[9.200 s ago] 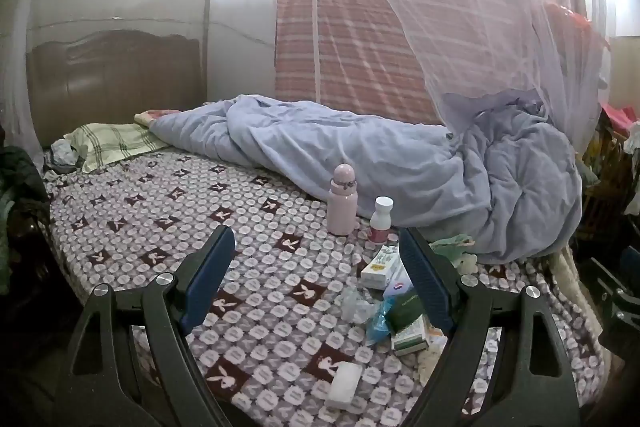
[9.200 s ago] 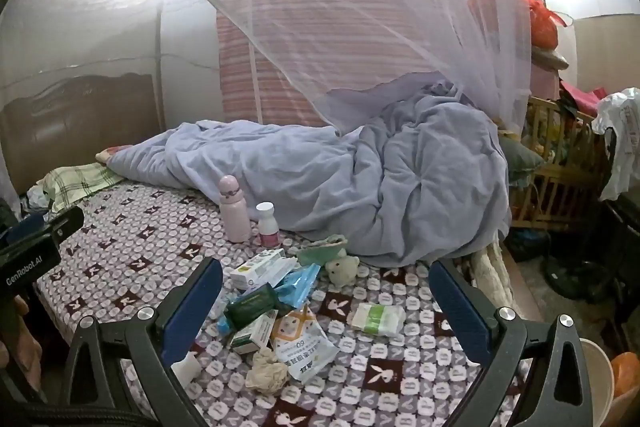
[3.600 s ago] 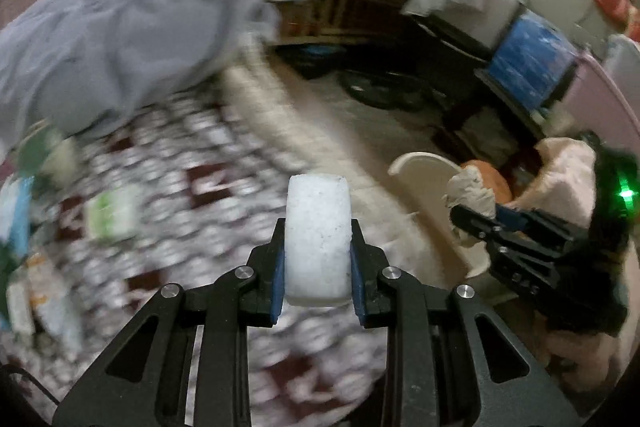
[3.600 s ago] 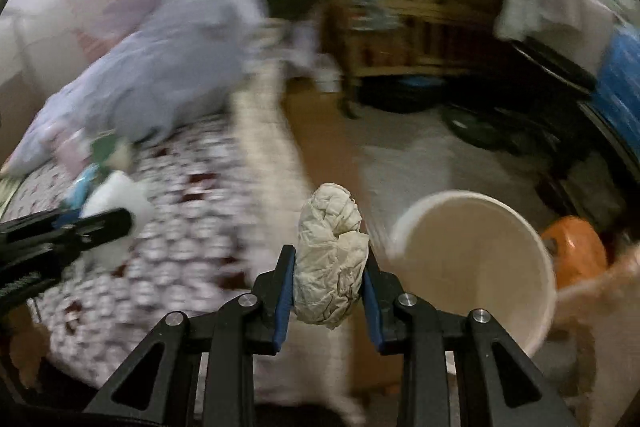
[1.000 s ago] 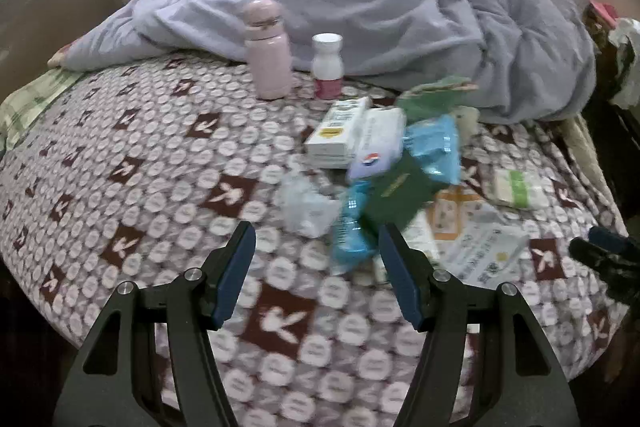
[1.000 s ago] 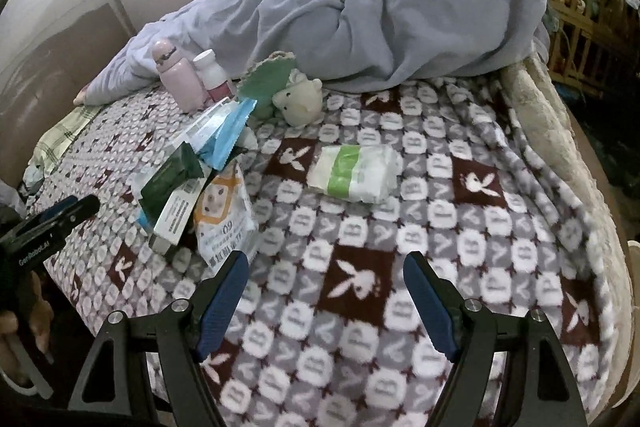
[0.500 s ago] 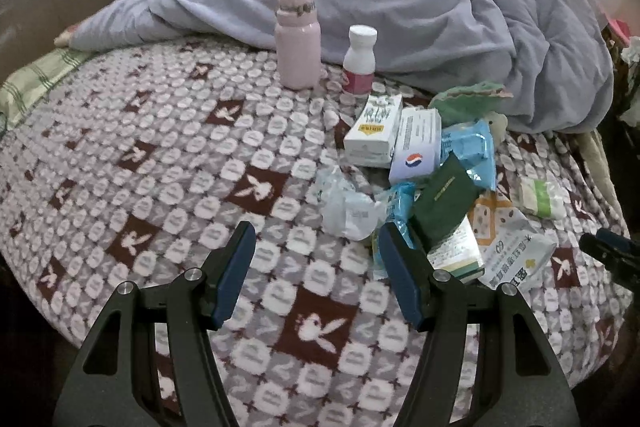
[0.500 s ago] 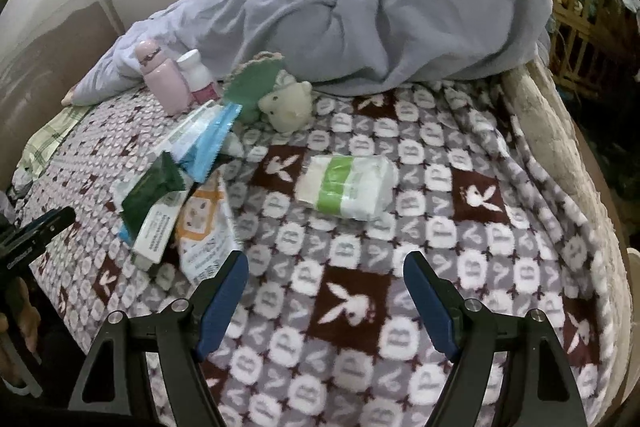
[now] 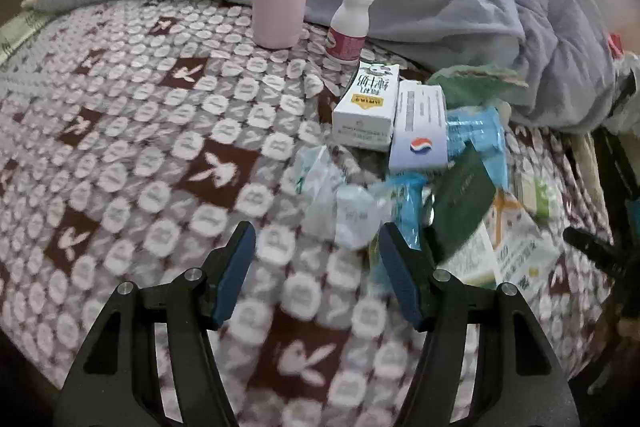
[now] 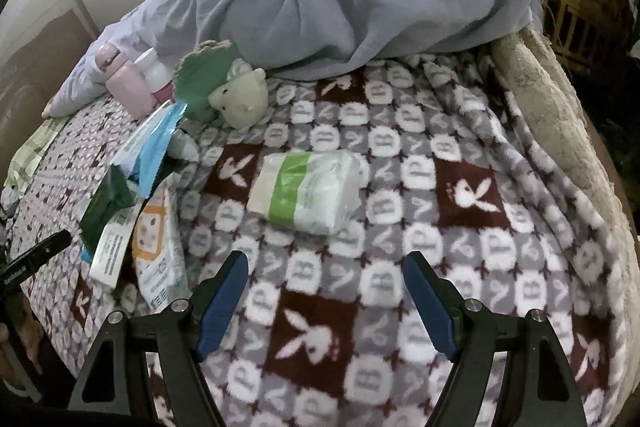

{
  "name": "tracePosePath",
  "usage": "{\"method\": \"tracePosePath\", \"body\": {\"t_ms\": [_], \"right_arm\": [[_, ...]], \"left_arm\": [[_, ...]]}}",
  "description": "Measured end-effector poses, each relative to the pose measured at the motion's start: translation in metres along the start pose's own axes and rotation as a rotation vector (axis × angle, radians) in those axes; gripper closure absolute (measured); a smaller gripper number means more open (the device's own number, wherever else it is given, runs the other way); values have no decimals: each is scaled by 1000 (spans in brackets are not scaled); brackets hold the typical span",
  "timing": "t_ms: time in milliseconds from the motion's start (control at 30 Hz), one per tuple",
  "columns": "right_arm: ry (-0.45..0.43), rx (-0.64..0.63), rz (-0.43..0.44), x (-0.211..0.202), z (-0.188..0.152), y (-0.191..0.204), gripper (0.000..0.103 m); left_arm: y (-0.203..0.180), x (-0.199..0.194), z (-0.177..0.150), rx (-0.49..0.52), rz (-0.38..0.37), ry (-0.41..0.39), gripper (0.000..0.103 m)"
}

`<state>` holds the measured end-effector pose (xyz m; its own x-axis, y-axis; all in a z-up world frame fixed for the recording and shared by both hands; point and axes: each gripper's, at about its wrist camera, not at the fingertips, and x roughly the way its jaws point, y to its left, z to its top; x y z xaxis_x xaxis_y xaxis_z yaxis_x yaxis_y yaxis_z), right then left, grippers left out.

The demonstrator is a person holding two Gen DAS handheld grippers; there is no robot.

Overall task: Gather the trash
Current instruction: 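Grasp the clear plastic wrapper with the left tool while the right tool grasps the white-green packet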

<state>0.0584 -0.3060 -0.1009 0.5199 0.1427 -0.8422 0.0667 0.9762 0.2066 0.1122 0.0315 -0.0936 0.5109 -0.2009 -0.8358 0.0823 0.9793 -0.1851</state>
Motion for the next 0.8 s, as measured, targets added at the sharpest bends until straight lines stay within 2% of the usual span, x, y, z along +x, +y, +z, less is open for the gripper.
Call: {"method": "tracePosePath", "body": {"t_ms": [267, 367, 433, 500, 567, 600, 633, 667, 733, 800], "right_arm": [[9, 37, 22, 24, 23, 0, 25], [26, 21, 34, 41, 31, 9, 24], [38, 4, 20, 52, 34, 15, 24], [51, -23, -2, 64, 35, 21, 24], [56, -62, -46, 72, 34, 27, 24], [39, -77, -53, 71, 33, 28, 29], [18, -83, -54, 67, 31, 28, 44], [-1, -88, -49, 62, 30, 27, 48], [-5, -85, -29, 56, 28, 25, 54], [-5, -69, 2, 45, 25, 19, 55]], "left_arm": [[-2, 33, 18, -1, -39, 30, 40], [-1, 43, 18, -10, -72, 46, 44], [1, 48, 17, -11, -82, 65, 71], [4, 53, 15, -28, -89, 93, 88], [8, 50, 13, -42, -86, 86, 88], [10, 46, 13, -44, -83, 72, 89], [12, 39, 13, -46, -83, 53, 90], [13, 33, 13, -48, -85, 40, 90], [12, 20, 14, -40, -76, 17, 91], [6, 6, 15, -18, -65, -4, 91]]}}
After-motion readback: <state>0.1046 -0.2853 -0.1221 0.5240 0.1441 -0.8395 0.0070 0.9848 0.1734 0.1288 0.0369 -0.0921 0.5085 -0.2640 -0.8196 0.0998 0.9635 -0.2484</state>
